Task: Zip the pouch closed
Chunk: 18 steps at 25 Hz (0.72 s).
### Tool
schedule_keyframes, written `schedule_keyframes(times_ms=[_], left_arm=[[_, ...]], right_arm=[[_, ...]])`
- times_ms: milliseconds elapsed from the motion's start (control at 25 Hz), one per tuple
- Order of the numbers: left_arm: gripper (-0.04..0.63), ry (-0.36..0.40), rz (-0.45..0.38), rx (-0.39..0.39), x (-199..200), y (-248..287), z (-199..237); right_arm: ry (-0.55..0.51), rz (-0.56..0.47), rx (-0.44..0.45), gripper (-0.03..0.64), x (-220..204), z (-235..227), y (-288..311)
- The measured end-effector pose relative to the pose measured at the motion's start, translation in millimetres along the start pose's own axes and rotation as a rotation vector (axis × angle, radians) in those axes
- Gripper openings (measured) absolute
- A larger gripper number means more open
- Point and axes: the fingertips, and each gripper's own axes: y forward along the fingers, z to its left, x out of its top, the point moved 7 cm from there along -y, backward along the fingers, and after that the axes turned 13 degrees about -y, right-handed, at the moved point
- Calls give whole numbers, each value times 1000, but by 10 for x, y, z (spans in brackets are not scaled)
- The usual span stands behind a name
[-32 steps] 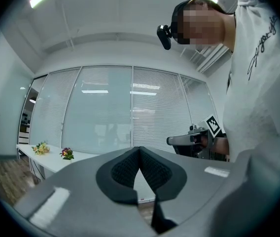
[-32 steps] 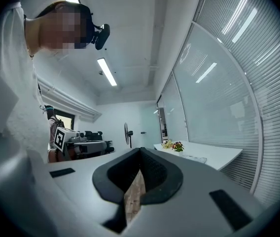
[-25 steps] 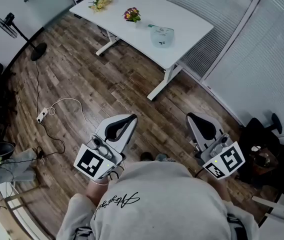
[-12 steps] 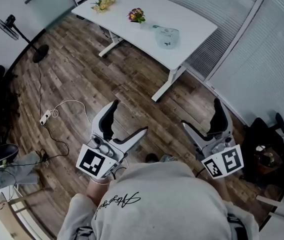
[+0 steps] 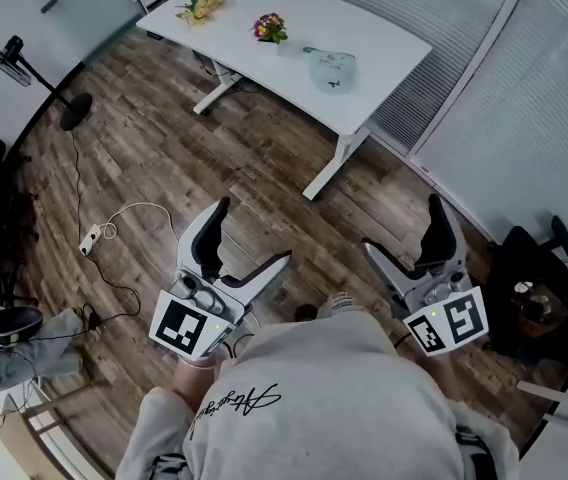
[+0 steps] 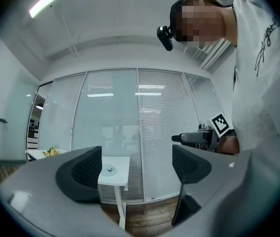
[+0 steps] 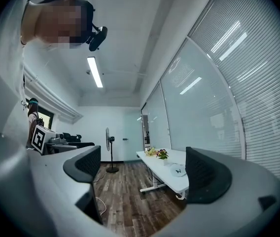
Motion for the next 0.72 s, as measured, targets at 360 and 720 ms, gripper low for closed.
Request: schedule_keyframes(times_ms=[360, 720], left_arm=[[431, -17, 1, -5, -17, 22, 63], [431, 23, 31, 21, -59, 334, 257]], right_arm=[[-2, 22, 2, 520, -19, -30, 48], [3, 21, 43, 516, -103, -277, 365]])
